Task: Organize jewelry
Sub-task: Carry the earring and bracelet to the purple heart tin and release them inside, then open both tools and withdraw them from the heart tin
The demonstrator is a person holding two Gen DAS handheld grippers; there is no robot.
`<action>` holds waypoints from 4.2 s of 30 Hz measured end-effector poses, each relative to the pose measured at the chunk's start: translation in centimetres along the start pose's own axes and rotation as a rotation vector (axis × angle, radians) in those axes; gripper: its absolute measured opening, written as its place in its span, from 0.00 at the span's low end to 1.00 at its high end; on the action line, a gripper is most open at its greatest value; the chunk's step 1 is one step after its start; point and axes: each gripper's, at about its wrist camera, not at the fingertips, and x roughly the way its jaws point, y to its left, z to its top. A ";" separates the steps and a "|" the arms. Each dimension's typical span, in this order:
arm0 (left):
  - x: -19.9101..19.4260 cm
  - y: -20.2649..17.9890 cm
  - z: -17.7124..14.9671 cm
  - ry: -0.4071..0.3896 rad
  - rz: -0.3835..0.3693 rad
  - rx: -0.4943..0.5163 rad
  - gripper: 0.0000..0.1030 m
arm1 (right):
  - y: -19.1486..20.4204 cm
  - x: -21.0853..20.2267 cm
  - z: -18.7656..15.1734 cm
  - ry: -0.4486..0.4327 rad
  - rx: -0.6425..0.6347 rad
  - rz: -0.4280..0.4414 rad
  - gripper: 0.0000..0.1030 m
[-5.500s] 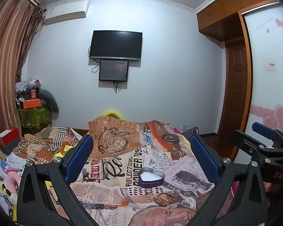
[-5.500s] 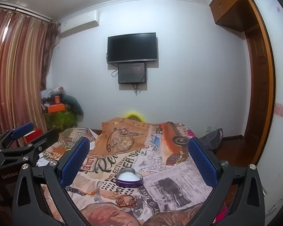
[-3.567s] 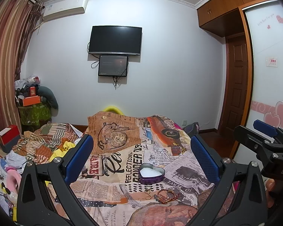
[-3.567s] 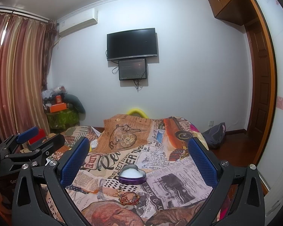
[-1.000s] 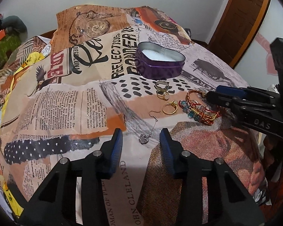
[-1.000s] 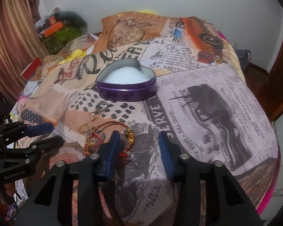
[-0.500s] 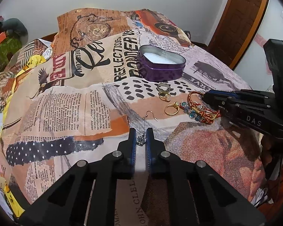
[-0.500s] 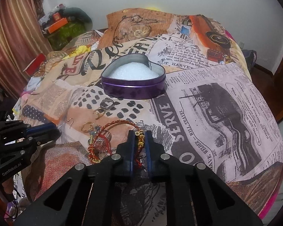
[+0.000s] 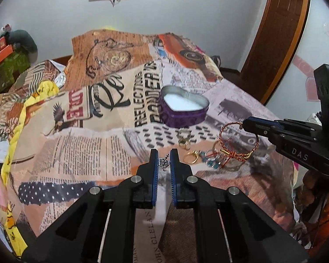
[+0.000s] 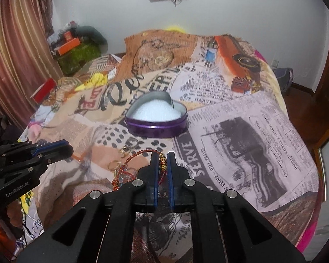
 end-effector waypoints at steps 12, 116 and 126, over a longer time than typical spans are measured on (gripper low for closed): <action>-1.3 -0.9 3.2 -0.114 -0.007 0.025 0.09 | -0.3 -1.8 2.0 -0.094 0.019 -0.018 0.06; 3.0 -0.8 2.9 0.077 0.020 0.058 0.39 | 0.2 0.6 1.1 0.079 -0.095 0.053 0.42; 2.8 -0.1 0.1 0.126 0.017 0.031 0.39 | 1.9 2.1 -1.2 0.143 -0.119 0.094 0.42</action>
